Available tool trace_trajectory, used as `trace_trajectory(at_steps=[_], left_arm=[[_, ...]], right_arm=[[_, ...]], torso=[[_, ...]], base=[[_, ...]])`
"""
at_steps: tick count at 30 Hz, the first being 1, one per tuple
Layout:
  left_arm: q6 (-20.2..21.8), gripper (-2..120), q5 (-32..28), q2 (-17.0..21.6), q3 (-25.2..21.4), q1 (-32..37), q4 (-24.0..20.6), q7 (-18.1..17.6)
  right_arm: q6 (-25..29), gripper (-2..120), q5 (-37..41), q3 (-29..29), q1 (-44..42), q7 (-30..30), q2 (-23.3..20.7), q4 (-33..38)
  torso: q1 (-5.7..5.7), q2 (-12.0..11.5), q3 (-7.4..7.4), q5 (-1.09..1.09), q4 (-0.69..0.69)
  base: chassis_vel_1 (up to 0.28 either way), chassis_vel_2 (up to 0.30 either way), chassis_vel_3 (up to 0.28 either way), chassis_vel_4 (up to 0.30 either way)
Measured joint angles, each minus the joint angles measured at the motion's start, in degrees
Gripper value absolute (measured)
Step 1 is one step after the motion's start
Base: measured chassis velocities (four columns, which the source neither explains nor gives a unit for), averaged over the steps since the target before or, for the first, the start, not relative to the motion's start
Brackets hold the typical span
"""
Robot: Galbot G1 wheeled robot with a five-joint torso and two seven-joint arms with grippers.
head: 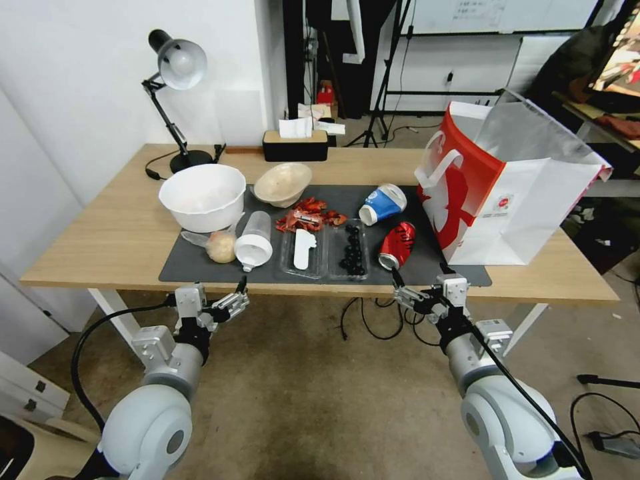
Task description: Pick up the trash from the table and place it into the takeout bag.
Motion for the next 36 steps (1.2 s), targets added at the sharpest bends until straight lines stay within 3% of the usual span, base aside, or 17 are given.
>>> trace_trajectory(at_steps=[6, 18, 22, 29, 36], left_arm=[[-0.84, 100, 0.27, 0.8, 2.01, -1.56, 1.01, 0.28], [-1.68, 100, 1.7, 0.51, 2.09, -0.44, 1.13, 0.42], [-2.18, 100, 1.84, 0.58, 2.07, -0.56, 1.94, 0.38], [-3.13, 100, 2.32, 0.3, 2.1, -0.3, 2.69, 0.33], [-3.74, 100, 4.43, 0.39, 1.57, 0.54, 2.77, 0.47]], right_arm=[[-1.94, 100, 0.82, -0.34, 2.8, 2.31, -1.11, -0.49], [-5.49, 100, 9.62, -7.58, 15.24, 7.89, -4.61, -8.13], [-8.33, 100, 14.69, -11.07, 22.2, 12.84, -5.52, -11.79], [-20.08, 100, 16.4, -15.82, 31.02, 23.25, -5.77, -13.63], [-21.7, 100, 17.53, -17.46, 32.34, 28.23, -5.71, -13.49]], torso=[[0.0, 0.0, 0.0, 0.0, -0.01], [0.0, 0.0, 0.0, -0.01, 0.0], [0.01, -0.01, 0.01, -0.01, 0.01], [0.01, 0.0, 0.01, -0.02, 0.01], [-0.01, 0.0, 0.0, -0.01, 0.0]], base=[[0.0, 0.0, 0.0, 0.0], [0.0, 0.0, 0.0, 0.0], [0.0, 0.0, 0.0, 0.0], [0.0, 0.0, 0.0, 0.0], [0.0, 0.0, 0.0, 0.0]])
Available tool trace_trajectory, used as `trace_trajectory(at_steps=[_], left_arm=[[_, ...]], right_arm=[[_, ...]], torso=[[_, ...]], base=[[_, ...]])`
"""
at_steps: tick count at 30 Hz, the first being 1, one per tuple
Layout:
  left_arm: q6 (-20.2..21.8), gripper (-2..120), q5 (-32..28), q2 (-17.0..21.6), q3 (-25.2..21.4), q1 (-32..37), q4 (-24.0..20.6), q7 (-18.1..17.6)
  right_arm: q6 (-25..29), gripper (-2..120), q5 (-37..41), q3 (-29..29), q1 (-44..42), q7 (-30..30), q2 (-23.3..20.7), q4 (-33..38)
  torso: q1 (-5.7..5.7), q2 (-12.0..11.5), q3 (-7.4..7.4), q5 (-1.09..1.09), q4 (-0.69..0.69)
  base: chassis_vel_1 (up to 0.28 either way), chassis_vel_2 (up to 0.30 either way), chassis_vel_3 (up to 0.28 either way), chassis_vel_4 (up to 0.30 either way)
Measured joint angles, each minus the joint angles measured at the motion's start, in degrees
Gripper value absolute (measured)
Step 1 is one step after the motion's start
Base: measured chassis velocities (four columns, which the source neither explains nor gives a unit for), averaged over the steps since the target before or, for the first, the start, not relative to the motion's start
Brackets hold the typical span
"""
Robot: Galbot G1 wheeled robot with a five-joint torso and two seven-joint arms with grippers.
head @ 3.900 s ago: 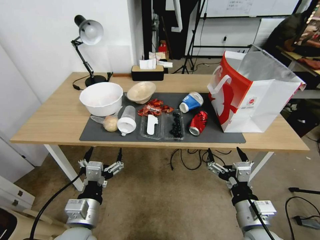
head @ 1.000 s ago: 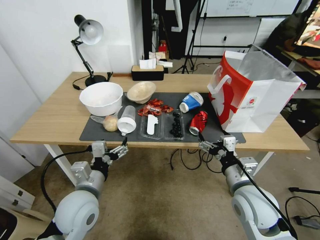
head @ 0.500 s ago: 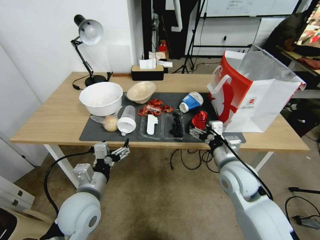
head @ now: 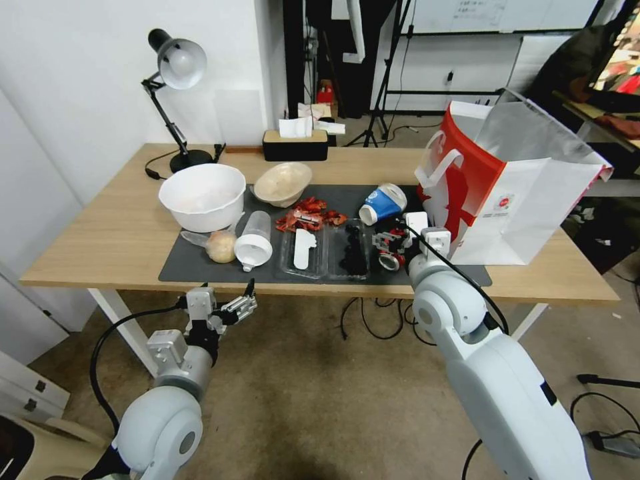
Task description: Pick up the trash from the table and place it into the takeout bag.
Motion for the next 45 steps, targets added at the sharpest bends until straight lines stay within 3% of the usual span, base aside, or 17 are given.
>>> trace_trajectory(at_steps=[15, 43, 45], left_arm=[[-0.81, 100, 0.34, -0.25, 0.51, -0.59, 1.25, 0.15], [-2.64, 100, 0.87, -0.25, 1.2, -1.42, 2.58, 0.14], [-2.81, 100, 0.9, -0.22, 1.22, -1.57, 2.71, 0.14]], right_arm=[[0.22, 100, -0.03, -1.14, -0.65, 1.47, 0.49, -3.48], [0.42, 100, -0.09, -0.24, -3.33, 2.09, 0.65, -2.88], [0.42, 95, 0.01, -0.21, -3.53, 2.09, 0.68, -2.83]], torso=[[0.0, 0.0, 0.0, 0.0, 0.0], [0.0, 0.01, 0.0, 0.0, 0.0], [0.0, 0.01, 0.0, 0.0, 0.0]], base=[[0.0, 0.0, 0.0, 0.0], [0.0, 0.0, 0.0, 0.0], [0.0, 0.0, 0.0, 0.0]])
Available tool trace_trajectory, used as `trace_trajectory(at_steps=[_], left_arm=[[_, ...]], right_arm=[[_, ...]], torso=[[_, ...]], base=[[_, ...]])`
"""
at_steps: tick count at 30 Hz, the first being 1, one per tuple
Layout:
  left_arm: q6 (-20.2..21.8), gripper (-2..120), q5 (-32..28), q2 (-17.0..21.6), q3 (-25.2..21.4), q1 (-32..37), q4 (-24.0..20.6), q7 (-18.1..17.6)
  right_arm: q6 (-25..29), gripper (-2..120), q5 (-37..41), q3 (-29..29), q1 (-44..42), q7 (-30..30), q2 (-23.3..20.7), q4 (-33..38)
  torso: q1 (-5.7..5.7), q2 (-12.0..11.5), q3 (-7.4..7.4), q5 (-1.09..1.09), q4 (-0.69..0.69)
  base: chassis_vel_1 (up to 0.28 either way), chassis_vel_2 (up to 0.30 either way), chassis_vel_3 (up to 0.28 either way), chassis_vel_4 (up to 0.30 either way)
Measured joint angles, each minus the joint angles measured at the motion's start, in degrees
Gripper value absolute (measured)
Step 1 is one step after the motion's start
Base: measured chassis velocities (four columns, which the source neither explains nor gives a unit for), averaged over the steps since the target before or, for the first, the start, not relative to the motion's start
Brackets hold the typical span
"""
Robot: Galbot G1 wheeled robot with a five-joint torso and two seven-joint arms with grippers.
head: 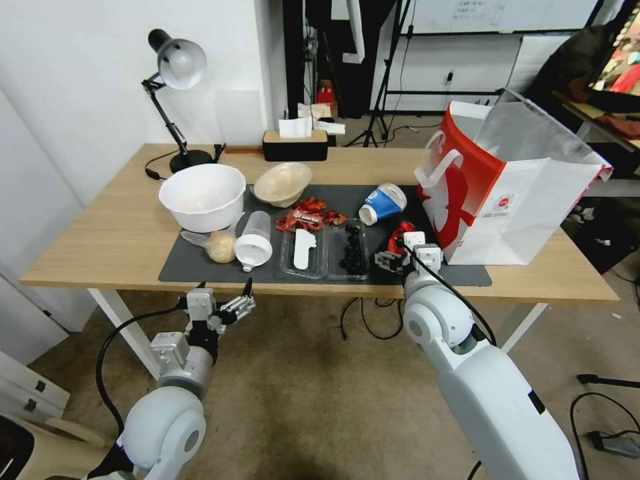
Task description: Pick up the trash from the table and place it into the takeout bag.
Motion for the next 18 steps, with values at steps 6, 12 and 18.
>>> trace_trajectory(at_steps=[6, 12, 18], left_arm=[[-0.12, 100, 0.25, -0.07, 0.01, -0.17, -0.11, -0.12], [-0.76, 100, 0.39, 0.15, 0.0, -0.08, -0.05, -0.14], [-1.36, 100, 0.63, 0.14, 0.0, 0.0, -0.02, -0.16]], right_arm=[[0.0, 71, 0.17, 0.07, -0.69, -0.02, 0.31, 0.27], [0.01, 53, 0.52, 0.14, -0.99, 0.01, 0.41, 0.51], [0.12, 32, 1.3, 0.41, -1.25, 0.39, 0.22, 0.97]], torso=[[0.0, 0.0, 0.0, 0.01, 0.0], [0.0, 0.0, 0.0, 0.0, 0.0], [0.0, 0.0, -0.01, -0.01, -0.01]], base=[[0.0, 0.0, 0.0, 0.0], [0.0, 0.0, 0.0, 0.0], [0.0, 0.0, 0.0, 0.0]])
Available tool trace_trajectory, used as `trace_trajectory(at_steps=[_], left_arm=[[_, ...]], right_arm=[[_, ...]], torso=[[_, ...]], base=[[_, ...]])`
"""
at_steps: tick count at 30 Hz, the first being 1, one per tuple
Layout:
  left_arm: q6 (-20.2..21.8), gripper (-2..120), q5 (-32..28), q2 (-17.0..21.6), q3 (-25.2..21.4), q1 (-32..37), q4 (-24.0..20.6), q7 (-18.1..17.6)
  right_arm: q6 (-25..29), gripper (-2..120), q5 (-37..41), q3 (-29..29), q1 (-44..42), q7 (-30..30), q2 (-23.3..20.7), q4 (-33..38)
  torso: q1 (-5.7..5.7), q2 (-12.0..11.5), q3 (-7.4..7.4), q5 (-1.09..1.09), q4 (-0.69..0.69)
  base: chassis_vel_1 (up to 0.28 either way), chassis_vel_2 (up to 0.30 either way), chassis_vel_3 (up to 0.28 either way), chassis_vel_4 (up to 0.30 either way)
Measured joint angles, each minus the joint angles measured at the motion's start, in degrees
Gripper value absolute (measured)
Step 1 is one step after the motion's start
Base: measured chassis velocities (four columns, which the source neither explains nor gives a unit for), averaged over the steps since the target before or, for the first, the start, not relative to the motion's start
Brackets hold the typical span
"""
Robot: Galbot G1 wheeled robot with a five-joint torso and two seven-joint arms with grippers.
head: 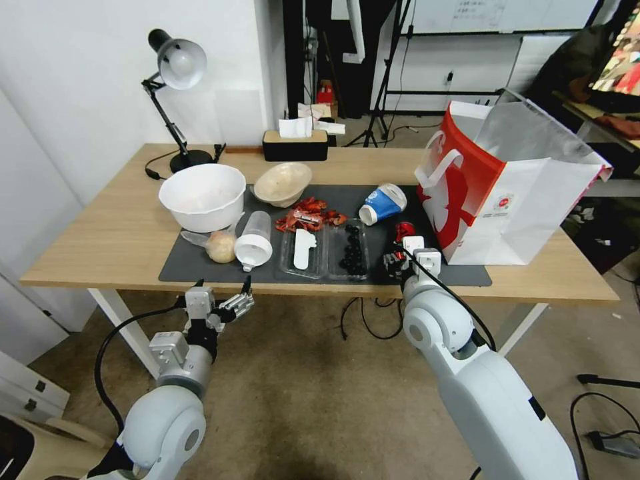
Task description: Pick up the trash from the table and place it into the takeout bag.
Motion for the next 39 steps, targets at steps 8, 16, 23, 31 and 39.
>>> trace_trajectory(at_steps=[8, 16, 23, 31, 39], left_arm=[[-0.32, 100, 0.13, 0.07, -0.06, 0.0, -0.01, -0.05], [-0.34, 100, 0.11, 0.12, -0.26, 0.17, -0.43, -0.12], [-0.53, 100, 0.14, 0.01, -0.28, 0.25, -0.1, -0.16], [-1.3, 100, 0.49, 0.12, -0.46, 0.22, 0.39, -0.22], [-1.6, 100, 0.34, 0.2, -0.69, 0.31, 0.45, -0.26]], right_arm=[[0.12, 17, 1.71, 0.38, 0.07, -0.84, 0.04, 0.65], [4.04, 6, 3.01, 1.08, -0.07, -8.55, -0.73, 3.76], [15.39, 6, 0.79, 3.55, 0.97, -19.61, -1.86, 5.34], [26.53, 6, 5.96, 7.77, 7.43, -20.16, -4.26, 4.92], [28.42, 6, 11.11, 10.93, 17.91, -11.69, -7.07, 0.17]], torso=[[0.0, 0.0, 0.0, 0.0, -0.01], [0.02, -0.03, 0.02, 0.02, 0.02], [0.02, -0.02, 0.02, 0.02, 0.01], [0.01, -0.02, 0.01, 0.04, 0.01], [0.02, -0.01, 0.01, 0.02, 0.02]], base=[[0.0, 0.0, 0.0, 0.0], [0.0, 0.0, 0.0, 0.0], [0.0, 0.0, 0.0, 0.0], [0.0, 0.0, 0.0, 0.0], [0.0, 0.0, 0.0, 0.0]])
